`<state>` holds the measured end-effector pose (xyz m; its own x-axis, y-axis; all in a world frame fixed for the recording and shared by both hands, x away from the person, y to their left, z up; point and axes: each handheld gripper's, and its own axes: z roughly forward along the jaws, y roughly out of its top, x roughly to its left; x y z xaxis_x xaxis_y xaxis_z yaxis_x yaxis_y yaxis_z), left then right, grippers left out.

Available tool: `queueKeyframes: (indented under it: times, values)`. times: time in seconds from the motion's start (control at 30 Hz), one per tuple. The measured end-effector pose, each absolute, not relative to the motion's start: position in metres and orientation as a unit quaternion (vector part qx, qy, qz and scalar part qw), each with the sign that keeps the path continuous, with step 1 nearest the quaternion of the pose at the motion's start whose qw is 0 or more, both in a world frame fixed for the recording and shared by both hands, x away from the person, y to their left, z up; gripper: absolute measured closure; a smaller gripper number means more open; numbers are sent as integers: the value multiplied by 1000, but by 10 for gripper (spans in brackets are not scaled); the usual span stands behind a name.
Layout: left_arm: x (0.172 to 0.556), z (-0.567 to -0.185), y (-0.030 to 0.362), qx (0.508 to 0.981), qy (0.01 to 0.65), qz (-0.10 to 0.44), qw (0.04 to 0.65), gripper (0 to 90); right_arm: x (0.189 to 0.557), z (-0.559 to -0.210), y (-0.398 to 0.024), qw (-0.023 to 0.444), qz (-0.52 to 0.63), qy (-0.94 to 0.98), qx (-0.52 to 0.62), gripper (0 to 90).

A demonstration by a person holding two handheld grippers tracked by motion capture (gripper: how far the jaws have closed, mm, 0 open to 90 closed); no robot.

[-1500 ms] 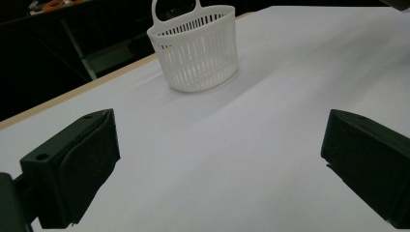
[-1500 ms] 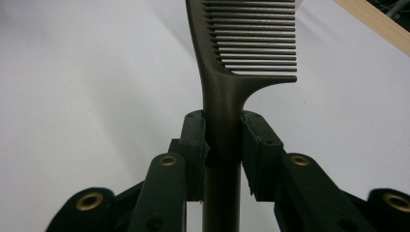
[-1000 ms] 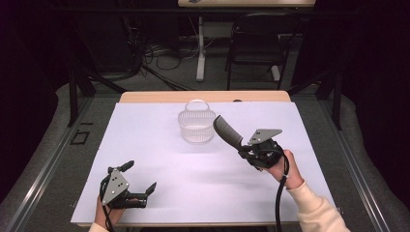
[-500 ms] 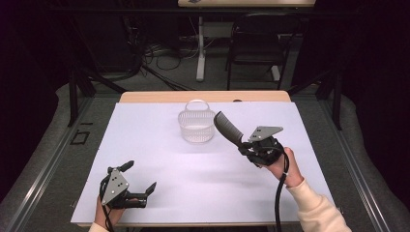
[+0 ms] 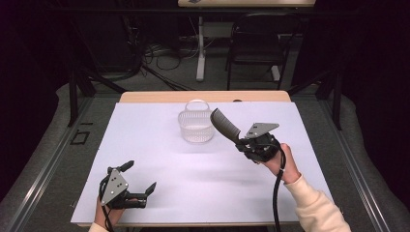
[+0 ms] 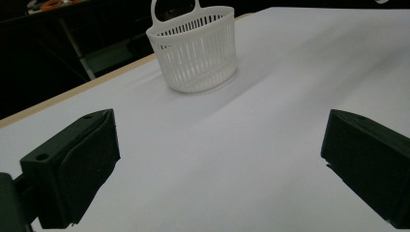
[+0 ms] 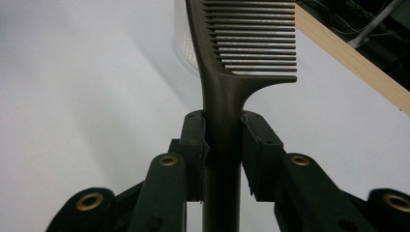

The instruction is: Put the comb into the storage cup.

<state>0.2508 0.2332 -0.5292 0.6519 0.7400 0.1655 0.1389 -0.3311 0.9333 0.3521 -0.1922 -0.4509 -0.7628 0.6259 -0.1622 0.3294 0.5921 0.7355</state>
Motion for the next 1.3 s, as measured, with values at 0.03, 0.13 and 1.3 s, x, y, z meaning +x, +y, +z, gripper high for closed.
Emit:
queueKeyframes:
  times: [0.03, 0.13, 1.3]
  values:
    - [251, -529, 233, 759, 289, 300, 501, 2, 353, -450, -192, 208, 358, 868, 275, 724]
    - [251, -529, 233, 758, 290, 300, 501, 2, 355, -449, -190, 209, 358, 868, 274, 724]
    - [251, -529, 232, 759, 285, 299, 503, 2, 375, -437, -179, 216, 361, 868, 264, 724]
